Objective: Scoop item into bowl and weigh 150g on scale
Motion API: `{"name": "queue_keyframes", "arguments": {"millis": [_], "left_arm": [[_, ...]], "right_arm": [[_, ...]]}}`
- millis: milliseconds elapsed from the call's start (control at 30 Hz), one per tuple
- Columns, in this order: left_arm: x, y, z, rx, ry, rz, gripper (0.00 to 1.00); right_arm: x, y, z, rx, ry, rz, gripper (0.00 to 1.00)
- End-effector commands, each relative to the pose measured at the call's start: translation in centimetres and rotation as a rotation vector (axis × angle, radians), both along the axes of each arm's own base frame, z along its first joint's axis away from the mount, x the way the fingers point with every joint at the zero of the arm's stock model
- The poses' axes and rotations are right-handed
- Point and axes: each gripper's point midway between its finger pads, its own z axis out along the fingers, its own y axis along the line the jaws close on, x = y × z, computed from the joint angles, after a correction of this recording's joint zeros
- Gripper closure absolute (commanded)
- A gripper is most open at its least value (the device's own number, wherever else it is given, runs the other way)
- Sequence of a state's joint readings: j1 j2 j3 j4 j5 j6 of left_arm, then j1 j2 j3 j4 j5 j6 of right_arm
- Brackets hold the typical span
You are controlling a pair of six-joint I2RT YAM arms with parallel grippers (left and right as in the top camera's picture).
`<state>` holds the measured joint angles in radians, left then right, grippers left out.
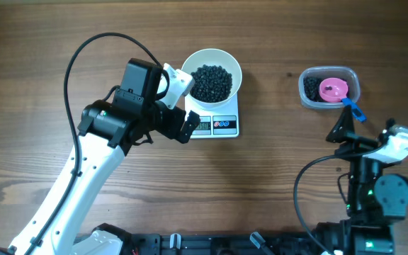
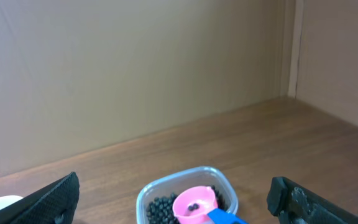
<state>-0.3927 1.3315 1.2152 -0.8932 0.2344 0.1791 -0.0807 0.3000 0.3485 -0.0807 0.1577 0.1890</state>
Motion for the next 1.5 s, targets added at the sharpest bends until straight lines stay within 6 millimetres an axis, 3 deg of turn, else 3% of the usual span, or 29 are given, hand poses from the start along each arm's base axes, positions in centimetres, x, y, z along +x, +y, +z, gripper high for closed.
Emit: {"name": "queue_keyframes", "arguments": {"millis": [0, 667, 867, 1467], "left_arm": [[0.0, -0.5, 0.8, -0.014, -0.021, -0.026, 0.0], [0.0, -0.5, 0.8, -0.014, -0.021, -0.026, 0.0], [0.0, -0.5, 0.8, -0.014, -0.021, -0.026, 0.0], [0.0, -0.5, 0.8, -0.014, -0.021, -0.026, 0.0]], "right_arm": [[-0.6, 0.6, -1.0, 0.021, -0.045, 0.027, 0.0], [-1.1, 0.8, -5.1, -0.045, -0.098, 0.037, 0.0], [-0.7, 1.8, -5.7, -0.171, -0.077, 0.088, 0.0], [-0.7, 1.1, -7.6, -0.218, -0.005, 0.054, 0.0]]}}
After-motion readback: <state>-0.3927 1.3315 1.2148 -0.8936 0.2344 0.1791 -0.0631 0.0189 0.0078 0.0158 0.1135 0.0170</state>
